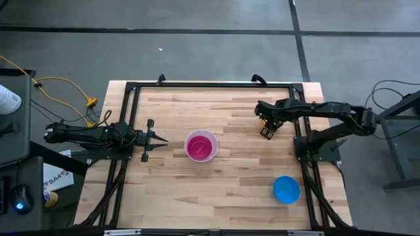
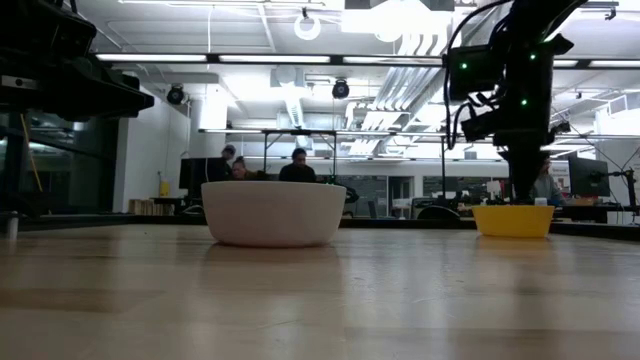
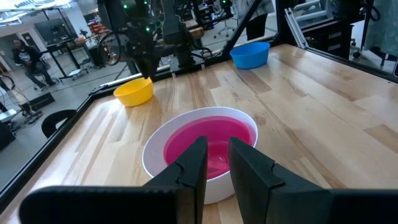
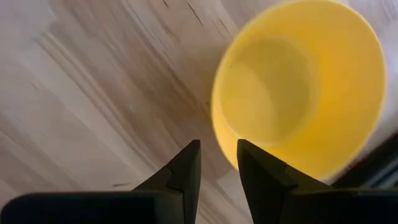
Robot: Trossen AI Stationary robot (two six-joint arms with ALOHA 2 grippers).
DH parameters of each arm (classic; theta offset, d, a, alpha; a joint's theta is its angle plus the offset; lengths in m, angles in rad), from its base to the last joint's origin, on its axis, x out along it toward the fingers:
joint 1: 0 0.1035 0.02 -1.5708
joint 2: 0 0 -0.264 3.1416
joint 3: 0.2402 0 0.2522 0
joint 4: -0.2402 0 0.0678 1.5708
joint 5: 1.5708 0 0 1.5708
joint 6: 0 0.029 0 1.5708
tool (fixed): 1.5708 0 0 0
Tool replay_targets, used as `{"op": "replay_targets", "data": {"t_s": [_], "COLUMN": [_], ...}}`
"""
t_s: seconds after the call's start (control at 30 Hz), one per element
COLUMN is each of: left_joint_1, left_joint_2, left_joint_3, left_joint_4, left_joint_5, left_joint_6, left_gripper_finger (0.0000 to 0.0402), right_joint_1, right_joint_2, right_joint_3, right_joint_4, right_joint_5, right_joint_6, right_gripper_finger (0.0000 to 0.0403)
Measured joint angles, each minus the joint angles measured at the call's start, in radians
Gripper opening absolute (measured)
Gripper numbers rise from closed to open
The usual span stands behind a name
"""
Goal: Nest bowls inside each other
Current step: Stack the yellow bowl on the red bowl
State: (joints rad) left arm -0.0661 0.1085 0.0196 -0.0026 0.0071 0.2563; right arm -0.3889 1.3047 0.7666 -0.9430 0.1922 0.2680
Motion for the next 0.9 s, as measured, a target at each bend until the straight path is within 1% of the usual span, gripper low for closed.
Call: {"op": "replay_targets", "data": {"t_s": [0.3, 0.5, 0.9], "left_joint_1": [0.0, 0.0, 0.0], "left_joint_2": [0.0, 0.0, 0.0], "left_joint_3": [0.0, 0.0, 0.0], "left_joint_4": [0.0, 0.0, 0.0], "left_joint_5": [0.0, 0.0, 0.0], "left_joint_6": [0.0, 0.0, 0.0], "left_gripper_finger": [0.0065, 0.0065, 0.0065], "right_joint_1": [0.0, 0.0, 0.0], "right_joint_2": [0.045, 0.046, 0.046], "right_joint_3": [0.0, 0.0, 0.0], "right_joint_4": [0.042, 0.042, 0.02], "right_joint_5": [-0.008, 0.018, 0.011], "right_joint_6": [0.015, -0.03, -0.062], "right_gripper_finger": [0.0098, 0.0098, 0.0098]}}
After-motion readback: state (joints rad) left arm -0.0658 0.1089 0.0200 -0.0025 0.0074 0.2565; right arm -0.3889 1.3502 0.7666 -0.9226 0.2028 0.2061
